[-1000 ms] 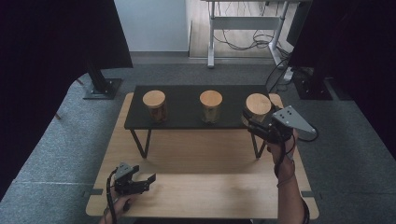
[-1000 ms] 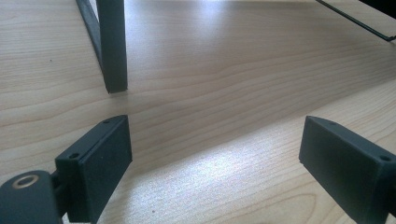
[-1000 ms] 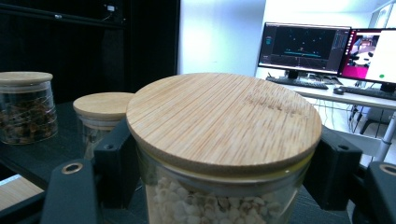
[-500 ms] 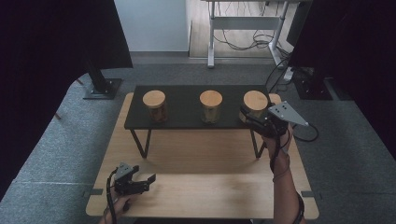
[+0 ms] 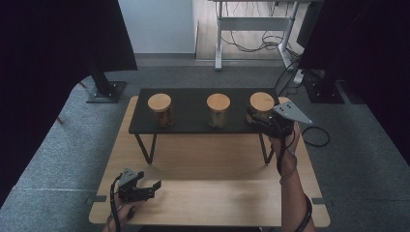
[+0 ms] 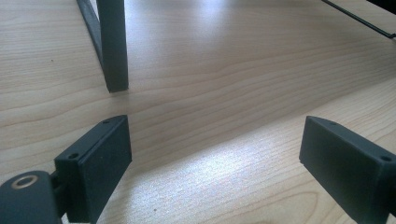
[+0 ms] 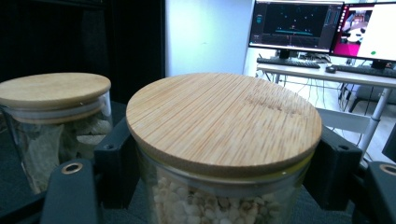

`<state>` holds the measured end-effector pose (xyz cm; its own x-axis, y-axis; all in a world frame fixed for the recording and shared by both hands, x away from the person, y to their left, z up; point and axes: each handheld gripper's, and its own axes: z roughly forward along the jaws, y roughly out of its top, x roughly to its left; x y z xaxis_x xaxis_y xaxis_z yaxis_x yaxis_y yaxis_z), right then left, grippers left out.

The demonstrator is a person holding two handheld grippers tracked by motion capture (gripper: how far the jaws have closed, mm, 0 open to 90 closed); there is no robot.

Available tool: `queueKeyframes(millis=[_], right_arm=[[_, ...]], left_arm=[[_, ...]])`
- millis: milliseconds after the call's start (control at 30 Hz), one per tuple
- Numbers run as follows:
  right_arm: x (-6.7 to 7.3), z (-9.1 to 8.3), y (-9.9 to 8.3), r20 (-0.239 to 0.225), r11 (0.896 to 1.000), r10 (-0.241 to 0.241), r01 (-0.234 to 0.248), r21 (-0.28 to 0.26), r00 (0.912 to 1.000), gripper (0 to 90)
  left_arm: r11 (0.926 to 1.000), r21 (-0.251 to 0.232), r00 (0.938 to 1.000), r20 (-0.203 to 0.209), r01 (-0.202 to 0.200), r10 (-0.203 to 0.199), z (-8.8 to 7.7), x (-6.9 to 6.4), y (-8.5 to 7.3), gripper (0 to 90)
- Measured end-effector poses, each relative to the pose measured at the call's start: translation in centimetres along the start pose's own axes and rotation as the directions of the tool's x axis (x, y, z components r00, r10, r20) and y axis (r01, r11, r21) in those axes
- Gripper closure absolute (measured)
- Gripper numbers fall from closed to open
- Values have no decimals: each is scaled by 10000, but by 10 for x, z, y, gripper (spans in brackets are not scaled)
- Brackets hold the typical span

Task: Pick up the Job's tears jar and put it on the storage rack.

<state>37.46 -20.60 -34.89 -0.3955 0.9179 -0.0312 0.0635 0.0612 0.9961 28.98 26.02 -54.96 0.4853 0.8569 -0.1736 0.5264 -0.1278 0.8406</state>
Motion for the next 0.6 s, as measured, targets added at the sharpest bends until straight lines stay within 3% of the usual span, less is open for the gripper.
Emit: queueKeyframes(millis=[433, 600], right_arm=[[-3, 6, -10, 251, 9987, -42, 30, 499, 9997, 248], [-7, 7, -12, 259, 9986, 248, -260, 465, 9994, 247]], left_arm=[[10000, -20, 10000, -37, -1, 1, -1, 0, 0, 86], [10000, -12, 10000, -40, -5, 5, -1, 0, 0, 85]])
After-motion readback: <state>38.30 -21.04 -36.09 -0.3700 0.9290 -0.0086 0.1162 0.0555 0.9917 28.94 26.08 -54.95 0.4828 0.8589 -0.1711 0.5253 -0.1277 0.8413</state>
